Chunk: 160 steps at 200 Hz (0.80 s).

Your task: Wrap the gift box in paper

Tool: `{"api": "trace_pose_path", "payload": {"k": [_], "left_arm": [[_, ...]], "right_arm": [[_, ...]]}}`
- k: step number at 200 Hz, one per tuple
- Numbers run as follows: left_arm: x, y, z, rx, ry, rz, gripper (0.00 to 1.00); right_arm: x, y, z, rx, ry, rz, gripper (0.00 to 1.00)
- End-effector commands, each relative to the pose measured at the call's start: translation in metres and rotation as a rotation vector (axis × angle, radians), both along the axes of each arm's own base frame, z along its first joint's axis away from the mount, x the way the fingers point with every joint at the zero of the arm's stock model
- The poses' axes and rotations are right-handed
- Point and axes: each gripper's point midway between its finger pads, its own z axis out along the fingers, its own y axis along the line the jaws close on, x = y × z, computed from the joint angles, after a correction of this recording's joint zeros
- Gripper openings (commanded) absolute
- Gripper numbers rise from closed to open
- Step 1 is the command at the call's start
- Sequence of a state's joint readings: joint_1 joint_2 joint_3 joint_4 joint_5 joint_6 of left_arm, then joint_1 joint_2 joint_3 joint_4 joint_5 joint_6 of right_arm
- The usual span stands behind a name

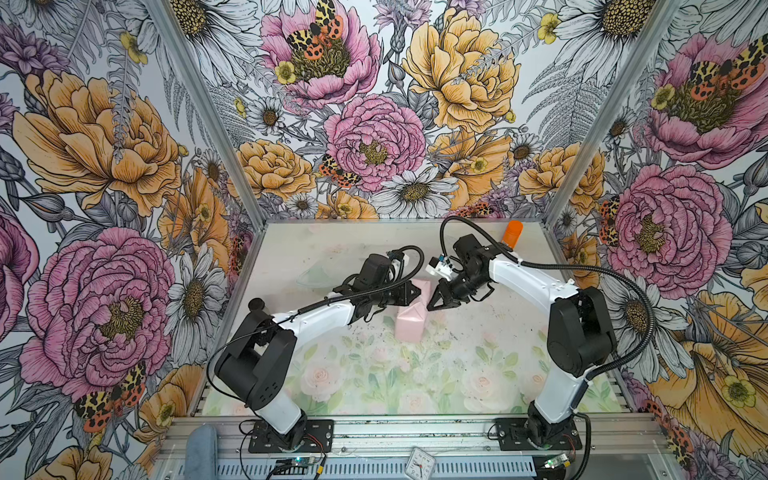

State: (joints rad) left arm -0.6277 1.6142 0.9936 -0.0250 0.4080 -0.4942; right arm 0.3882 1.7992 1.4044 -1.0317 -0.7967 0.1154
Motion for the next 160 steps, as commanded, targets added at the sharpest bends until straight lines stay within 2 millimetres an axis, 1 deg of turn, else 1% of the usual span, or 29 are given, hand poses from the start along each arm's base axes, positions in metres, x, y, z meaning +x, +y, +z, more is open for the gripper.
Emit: {"api": "trace_pose_path", "payload": {"k": [1, 29, 54, 99, 128, 145, 160], "left_arm": [[-0.003, 0.016, -0.039, 0.093, 0.071, 0.037, 0.12], [-0.003, 0.015, -0.038, 0.091, 0.07, 0.035, 0.12], [-0.003, 0.015, -0.038, 0.093, 0.069, 0.034, 0.12], [-0.004, 0.016, -0.041, 0.098, 0.073, 0.035, 0.12], [-0.005, 0.016, -0.041, 0.096, 0.073, 0.035, 0.12], [-0.005, 0.015, -0.041, 0.096, 0.072, 0.034, 0.13], [-0.006, 0.013, -0.035, 0.085, 0.063, 0.029, 0.15]], "right_arm": [[-0.001, -0.004, 0.006, -0.004, -0.035, -0.009, 0.14], [0.0, -0.002, 0.01, 0.017, -0.048, -0.009, 0.14], [0.0, -0.001, 0.009, 0.026, -0.052, -0.01, 0.11], [0.003, 0.005, -0.001, 0.059, -0.04, -0.03, 0.09], [0.003, 0.006, -0.011, 0.067, -0.035, -0.056, 0.1], [0.005, 0.006, -0.012, 0.07, -0.049, -0.074, 0.12], [0.007, 0.001, -0.009, 0.054, -0.08, -0.098, 0.14]]}}
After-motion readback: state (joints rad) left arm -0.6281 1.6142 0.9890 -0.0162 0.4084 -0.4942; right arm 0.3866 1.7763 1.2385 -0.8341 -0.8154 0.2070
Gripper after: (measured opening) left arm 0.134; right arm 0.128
